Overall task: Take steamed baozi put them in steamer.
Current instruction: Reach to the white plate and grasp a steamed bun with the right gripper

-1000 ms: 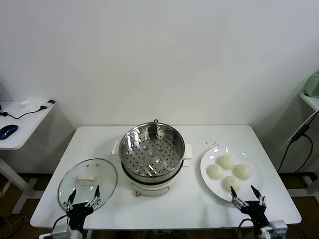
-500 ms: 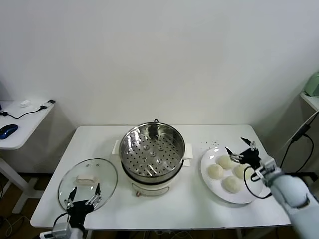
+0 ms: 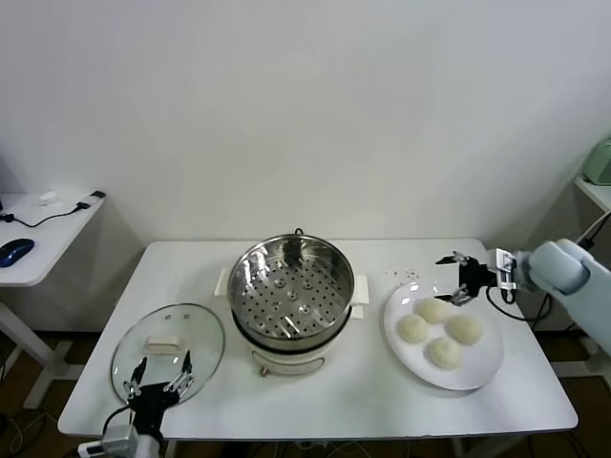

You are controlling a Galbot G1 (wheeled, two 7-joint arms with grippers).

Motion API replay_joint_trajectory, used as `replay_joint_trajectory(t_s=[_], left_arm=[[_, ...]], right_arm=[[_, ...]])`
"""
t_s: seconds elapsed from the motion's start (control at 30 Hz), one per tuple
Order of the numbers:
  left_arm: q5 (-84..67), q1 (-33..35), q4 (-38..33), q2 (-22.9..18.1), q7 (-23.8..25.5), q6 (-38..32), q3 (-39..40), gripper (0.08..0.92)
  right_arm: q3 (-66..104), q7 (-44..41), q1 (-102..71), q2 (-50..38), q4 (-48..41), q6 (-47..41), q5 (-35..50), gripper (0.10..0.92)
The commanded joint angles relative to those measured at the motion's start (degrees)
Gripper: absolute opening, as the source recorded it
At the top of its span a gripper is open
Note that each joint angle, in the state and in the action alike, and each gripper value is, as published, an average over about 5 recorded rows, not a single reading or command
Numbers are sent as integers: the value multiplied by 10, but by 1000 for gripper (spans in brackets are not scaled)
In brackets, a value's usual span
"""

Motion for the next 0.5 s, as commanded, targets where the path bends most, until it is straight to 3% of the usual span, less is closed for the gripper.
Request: replay_joint_trajectory(t_s=[0.03,0.5], left_arm=[[1,-1,3,1,1,-2,-1,823],[6,-5,6,-5,1,-3,1,823]], right_arm=[[-354,-94,245,74,-101,-17,26,823],[-282,-17,133,169,-185,-83,37,823]])
